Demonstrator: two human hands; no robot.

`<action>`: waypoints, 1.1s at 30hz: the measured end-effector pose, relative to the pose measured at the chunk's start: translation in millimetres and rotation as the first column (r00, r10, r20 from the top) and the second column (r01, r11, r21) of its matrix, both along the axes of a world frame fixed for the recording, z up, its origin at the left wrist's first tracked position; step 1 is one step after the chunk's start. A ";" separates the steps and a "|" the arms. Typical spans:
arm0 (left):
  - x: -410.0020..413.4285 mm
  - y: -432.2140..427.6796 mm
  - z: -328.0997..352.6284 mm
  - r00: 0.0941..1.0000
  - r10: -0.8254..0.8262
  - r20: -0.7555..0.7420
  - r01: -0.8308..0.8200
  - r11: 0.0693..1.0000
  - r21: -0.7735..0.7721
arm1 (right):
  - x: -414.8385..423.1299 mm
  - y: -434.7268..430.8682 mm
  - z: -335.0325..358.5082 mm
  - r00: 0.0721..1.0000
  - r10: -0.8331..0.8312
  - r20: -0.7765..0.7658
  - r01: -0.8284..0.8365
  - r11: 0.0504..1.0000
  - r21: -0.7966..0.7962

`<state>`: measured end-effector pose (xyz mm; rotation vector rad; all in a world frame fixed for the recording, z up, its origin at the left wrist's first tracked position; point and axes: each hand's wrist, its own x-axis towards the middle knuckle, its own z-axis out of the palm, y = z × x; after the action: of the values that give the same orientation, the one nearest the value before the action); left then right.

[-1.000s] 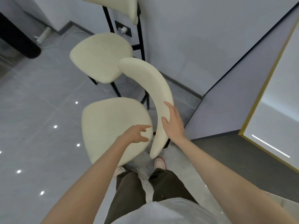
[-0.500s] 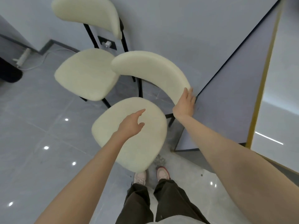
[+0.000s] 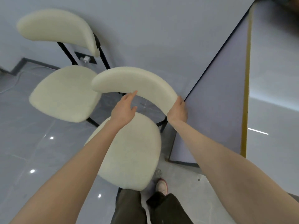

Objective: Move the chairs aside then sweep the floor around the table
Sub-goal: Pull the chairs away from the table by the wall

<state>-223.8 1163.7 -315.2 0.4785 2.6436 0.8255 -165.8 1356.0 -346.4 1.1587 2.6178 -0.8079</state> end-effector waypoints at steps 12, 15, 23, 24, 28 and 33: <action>-110.3 8.7 -22.6 0.966 -0.201 -0.161 0.139 0.934 -0.330 | -35.3 0.0 -20.8 0.995 0.047 0.093 -0.074 0.949 0.306; -149.2 11.7 -26.6 0.957 -0.254 -0.141 0.170 0.884 -0.436 | -52.4 0.8 -22.5 0.996 0.004 0.086 -0.033 0.940 0.339; -210.0 21.2 -40.1 0.940 -0.295 -0.172 0.191 0.872 -0.450 | -96.0 15.2 -22.5 0.992 -0.015 0.128 -0.035 0.924 0.382; -217.8 25.0 -40.9 0.940 -0.293 -0.173 0.192 0.876 -0.443 | -104.1 19.8 -21.3 0.992 -0.009 0.126 -0.040 0.925 0.378; -241.6 38.6 -39.4 0.954 -0.274 -0.125 0.194 0.876 -0.442 | -132.2 36.2 -11.9 0.989 0.063 0.130 -0.106 0.927 0.359; -275.1 59.2 -43.7 0.964 -0.246 -0.096 0.180 0.877 -0.446 | -163.7 57.8 -11.0 0.973 0.180 0.146 -0.225 0.887 0.404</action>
<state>-498.9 1222.8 -358.9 0.7136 2.7284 0.1220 -329.6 1413.8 -357.3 0.9524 2.8392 -0.1389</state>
